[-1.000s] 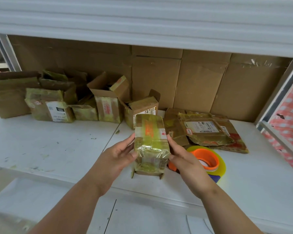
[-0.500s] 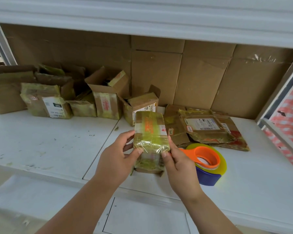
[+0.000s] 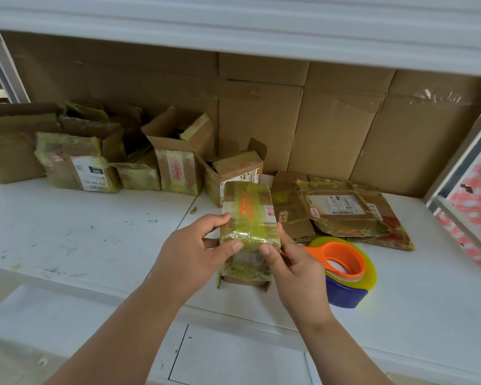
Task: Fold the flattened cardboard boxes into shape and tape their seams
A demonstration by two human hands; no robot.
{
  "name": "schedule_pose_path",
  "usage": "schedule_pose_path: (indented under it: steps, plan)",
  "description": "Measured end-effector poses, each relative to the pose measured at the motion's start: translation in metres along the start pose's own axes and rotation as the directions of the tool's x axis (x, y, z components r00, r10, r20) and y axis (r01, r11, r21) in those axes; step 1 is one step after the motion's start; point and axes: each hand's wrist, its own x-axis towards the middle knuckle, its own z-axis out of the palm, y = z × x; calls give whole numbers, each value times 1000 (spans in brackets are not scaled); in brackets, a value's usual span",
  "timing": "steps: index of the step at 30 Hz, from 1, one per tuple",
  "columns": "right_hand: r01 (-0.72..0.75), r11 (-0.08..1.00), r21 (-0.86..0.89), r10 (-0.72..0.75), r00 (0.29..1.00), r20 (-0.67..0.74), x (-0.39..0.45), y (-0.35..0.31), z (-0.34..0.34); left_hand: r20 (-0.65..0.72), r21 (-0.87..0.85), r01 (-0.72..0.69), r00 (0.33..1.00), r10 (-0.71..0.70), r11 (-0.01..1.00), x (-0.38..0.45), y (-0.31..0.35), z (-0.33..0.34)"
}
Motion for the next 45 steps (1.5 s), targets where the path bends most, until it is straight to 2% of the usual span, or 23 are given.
schedule_pose_path:
  steps: [7,10,13,17,21,26,31,36,39,41,43,45]
  plan:
    - [-60,996,71,56,997,58,4,7,-8,-94,104,-84,991,94,991,4,-9,8]
    - [-11,1000,-24,13,996,88,1,8,-12,-125,149,-122,982,141,981,4,-10,12]
    - [1,996,-94,0,1000,13,0,10,-9,-131,210,-144,976,173,967,1,-10,15]
    - [4,988,-155,-9,1000,-28,3,11,-4,-123,200,-114,982,140,973,4,-9,12]
    - [6,994,-107,-6,1000,4,0,11,-3,-126,186,-114,982,139,976,3,-9,13]
    - [-3,993,-115,-6,997,-73,5,7,3,-132,219,-114,981,145,969,5,-5,14]
    - [-33,999,-41,32,999,-15,0,9,1,-101,205,-81,990,104,975,2,-2,12]
    - [-28,991,-131,20,998,-65,6,2,5,-146,317,0,988,49,948,7,12,11]
    - [-41,997,-72,42,999,12,6,1,2,-161,252,36,987,5,967,8,10,10]
    - [-79,997,6,79,995,64,5,0,-2,-208,138,65,978,-35,988,7,5,8]
    - [-124,991,52,123,992,26,4,-1,-4,-300,-69,130,943,-145,989,10,-3,2]
    - [-154,988,-1,154,988,-26,6,-3,-3,-347,-349,179,887,-305,920,17,-14,-7]
